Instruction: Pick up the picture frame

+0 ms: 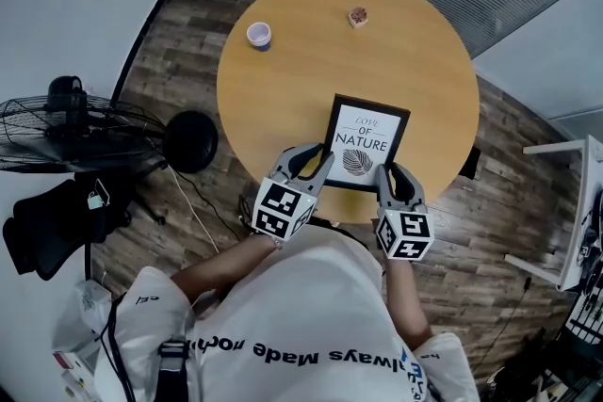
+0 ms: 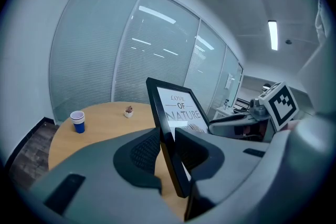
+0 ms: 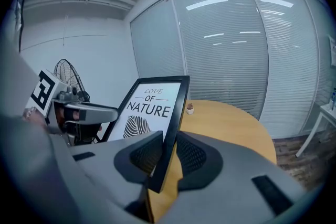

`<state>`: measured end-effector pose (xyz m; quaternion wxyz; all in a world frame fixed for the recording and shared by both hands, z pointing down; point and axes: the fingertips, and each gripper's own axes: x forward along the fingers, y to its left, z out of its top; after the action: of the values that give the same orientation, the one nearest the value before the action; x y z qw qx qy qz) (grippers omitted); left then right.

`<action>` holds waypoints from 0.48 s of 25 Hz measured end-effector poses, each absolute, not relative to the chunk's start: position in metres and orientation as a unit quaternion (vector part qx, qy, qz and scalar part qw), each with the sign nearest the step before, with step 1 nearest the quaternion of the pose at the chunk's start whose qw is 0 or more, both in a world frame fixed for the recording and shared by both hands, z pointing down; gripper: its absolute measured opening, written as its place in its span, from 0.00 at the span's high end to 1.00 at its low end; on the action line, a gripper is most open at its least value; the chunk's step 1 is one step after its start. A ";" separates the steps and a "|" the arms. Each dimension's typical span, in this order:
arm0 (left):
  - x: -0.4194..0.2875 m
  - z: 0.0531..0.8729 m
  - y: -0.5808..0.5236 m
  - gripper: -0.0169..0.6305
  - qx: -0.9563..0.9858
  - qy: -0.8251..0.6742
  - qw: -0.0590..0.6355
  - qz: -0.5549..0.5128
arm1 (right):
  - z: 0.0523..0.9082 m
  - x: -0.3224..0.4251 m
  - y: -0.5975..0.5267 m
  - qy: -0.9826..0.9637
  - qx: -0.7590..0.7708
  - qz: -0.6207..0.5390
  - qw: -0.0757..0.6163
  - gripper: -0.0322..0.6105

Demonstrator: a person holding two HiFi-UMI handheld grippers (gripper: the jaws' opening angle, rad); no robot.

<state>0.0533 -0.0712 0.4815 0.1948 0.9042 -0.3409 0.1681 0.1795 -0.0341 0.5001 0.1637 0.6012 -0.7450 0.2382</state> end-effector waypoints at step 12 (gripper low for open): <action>0.046 0.440 -0.069 0.82 0.910 -0.346 0.189 0.131 | 0.455 0.174 -0.033 -0.757 0.602 0.204 0.152 0.80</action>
<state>0.0460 -0.0691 0.4400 0.1893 0.9096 -0.3458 0.1310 0.1738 -0.0327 0.4554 0.1523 0.6017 -0.7570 0.2043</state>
